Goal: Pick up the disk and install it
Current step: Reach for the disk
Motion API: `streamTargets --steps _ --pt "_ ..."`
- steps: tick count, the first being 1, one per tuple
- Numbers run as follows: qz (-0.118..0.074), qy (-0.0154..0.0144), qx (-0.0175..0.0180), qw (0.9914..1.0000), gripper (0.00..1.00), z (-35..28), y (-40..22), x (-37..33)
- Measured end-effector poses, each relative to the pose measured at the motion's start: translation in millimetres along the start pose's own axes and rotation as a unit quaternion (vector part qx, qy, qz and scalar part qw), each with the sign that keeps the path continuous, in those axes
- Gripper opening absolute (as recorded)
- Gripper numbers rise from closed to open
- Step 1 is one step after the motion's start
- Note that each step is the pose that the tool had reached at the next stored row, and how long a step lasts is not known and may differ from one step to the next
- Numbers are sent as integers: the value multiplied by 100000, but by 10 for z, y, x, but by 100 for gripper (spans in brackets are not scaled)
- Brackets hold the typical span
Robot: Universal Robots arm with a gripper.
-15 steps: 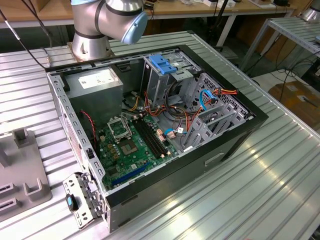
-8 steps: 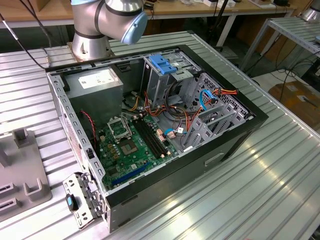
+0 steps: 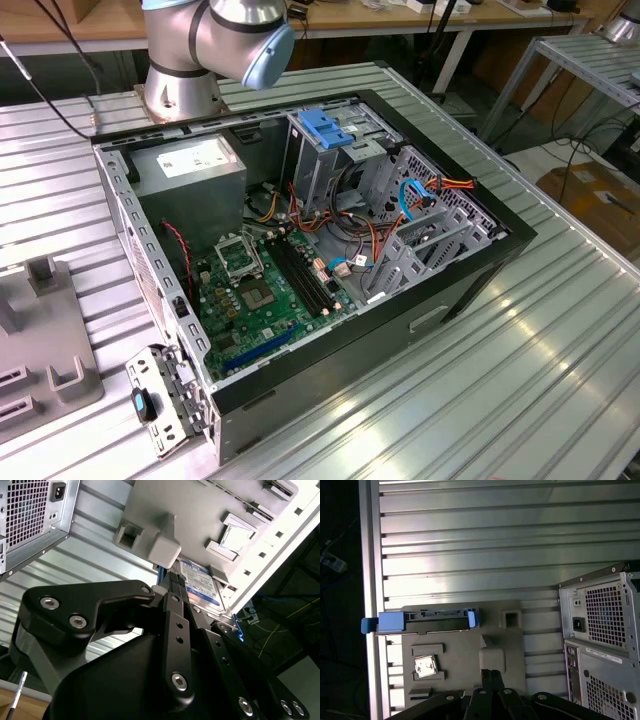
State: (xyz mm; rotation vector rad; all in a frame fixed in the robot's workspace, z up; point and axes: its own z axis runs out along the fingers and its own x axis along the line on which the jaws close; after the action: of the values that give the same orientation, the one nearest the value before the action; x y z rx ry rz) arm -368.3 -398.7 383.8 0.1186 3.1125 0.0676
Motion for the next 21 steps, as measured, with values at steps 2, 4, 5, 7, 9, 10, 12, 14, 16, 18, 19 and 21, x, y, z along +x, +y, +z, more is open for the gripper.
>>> streamTargets --steps 2,4,5,7,9,10,12,14,16,18,19,21 --pt "0 -3 -2 100000 11 0 -1 18" --pt "3 1 0 100000 11 -2 -4 48" --pt "2 -3 -1 100000 11 -1 -4 58" --pt "3 2 2 100000 11 -2 -6 74" --pt "1 1 -1 100000 11 -3 -7 91" --pt "2 0 1 100000 11 -3 -8 100" --pt "1 -1 -1 100000 11 -3 -9 115" --pt "2 -2 -2 100000 11 -3 -10 134" --pt "3 -2 0 100000 11 -4 -12 158" --pt "3 -3 -1 100000 11 -5 -14 180" --pt "0 0 1 100000 11 -6 -15 196" --pt "0 0 0 100000 11 -6 -17 228"
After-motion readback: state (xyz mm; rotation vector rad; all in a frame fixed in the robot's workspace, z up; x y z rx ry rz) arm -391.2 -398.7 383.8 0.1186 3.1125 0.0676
